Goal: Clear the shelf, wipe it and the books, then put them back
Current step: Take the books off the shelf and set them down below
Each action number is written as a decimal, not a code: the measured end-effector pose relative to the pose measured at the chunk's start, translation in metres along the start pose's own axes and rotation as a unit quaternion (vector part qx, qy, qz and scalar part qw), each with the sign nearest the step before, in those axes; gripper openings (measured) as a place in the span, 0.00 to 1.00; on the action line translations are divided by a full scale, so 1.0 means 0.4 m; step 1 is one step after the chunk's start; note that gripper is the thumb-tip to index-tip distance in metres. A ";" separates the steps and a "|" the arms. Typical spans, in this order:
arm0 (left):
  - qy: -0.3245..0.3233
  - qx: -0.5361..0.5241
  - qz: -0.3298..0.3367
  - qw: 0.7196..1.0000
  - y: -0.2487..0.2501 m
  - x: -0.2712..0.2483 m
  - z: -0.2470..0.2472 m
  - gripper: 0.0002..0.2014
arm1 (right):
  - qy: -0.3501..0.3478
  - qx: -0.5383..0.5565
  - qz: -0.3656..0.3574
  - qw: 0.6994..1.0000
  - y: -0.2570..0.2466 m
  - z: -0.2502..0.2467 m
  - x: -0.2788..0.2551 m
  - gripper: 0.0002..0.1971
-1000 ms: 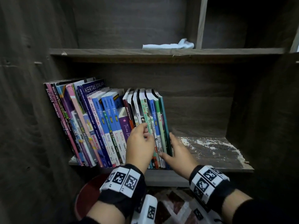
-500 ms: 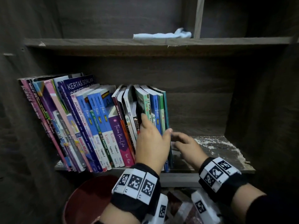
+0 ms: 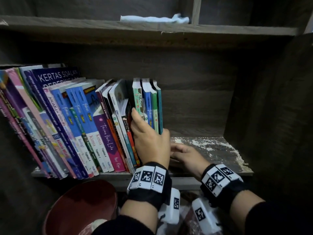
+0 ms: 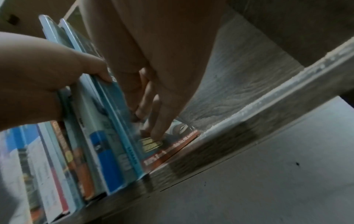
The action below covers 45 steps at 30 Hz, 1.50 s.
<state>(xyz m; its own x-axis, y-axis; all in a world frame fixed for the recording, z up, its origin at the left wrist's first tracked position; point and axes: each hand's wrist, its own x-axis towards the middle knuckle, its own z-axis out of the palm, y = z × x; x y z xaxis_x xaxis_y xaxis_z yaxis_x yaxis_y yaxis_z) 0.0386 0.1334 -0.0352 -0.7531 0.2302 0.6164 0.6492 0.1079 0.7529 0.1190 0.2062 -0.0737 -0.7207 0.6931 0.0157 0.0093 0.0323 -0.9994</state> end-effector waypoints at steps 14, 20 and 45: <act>0.036 -0.319 0.005 0.947 -0.058 -0.129 -0.251 0.42 | -0.065 -0.151 -0.101 0.981 -0.026 -0.034 -0.030 0.46; -0.078 -0.394 0.037 0.915 -0.052 -0.122 -0.351 0.34 | -0.127 -0.074 -0.064 0.987 -0.011 -0.067 -0.114 0.34; -0.402 -0.232 -0.448 0.764 -0.452 -0.599 0.025 0.17 | 0.145 -0.077 0.277 0.947 0.664 -0.233 -0.399 0.28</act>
<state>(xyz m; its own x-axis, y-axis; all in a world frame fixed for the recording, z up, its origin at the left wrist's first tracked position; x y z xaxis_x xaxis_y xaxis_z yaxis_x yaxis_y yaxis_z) 0.1028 0.0683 -0.3214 -0.4431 0.8046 -0.3953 -0.3374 0.2589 0.9051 0.3011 0.1712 -0.3390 -0.3550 0.8026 -0.4794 0.4465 -0.3050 -0.8412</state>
